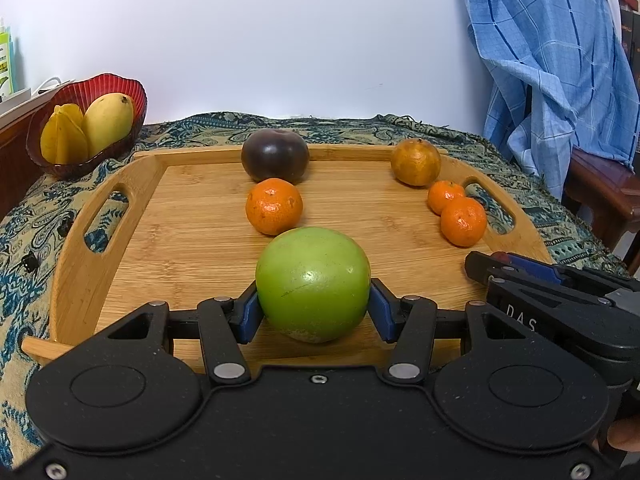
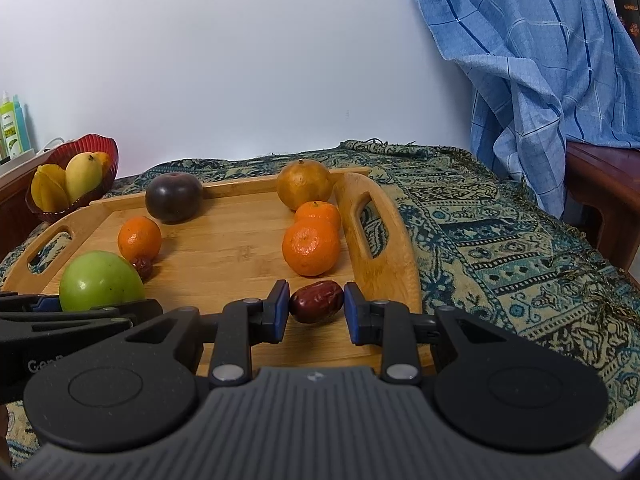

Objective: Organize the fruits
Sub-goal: 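Carry the green apple and red date with both grippers over the bamboo tray, then open the left gripper to release the apple while the right gripper releases the date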

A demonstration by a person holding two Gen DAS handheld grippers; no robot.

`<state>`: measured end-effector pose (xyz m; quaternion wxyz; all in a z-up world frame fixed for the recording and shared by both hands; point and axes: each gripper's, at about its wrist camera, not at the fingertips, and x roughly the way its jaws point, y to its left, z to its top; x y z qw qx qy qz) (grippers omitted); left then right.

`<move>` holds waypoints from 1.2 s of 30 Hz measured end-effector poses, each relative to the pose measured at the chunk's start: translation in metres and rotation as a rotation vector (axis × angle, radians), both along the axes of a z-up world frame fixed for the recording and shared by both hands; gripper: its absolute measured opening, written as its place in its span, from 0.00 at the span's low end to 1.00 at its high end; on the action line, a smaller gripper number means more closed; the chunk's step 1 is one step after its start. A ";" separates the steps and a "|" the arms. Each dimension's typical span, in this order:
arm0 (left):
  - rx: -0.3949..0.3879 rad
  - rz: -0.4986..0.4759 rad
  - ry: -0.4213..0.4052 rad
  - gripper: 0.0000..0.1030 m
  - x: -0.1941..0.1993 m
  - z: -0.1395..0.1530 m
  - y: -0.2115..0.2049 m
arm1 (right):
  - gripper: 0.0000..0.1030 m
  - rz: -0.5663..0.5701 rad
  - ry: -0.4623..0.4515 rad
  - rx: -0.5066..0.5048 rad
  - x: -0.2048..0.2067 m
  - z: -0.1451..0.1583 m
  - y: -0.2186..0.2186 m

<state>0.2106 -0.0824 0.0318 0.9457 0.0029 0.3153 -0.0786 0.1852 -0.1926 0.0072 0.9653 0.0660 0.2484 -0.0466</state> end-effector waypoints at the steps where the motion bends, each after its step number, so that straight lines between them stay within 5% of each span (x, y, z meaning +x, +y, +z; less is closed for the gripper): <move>1: 0.001 0.000 0.000 0.50 0.000 0.000 -0.001 | 0.35 -0.001 0.001 0.002 0.000 0.000 0.000; 36: 0.030 0.009 0.026 0.51 0.003 0.003 -0.006 | 0.38 -0.005 0.009 0.016 -0.001 0.000 -0.001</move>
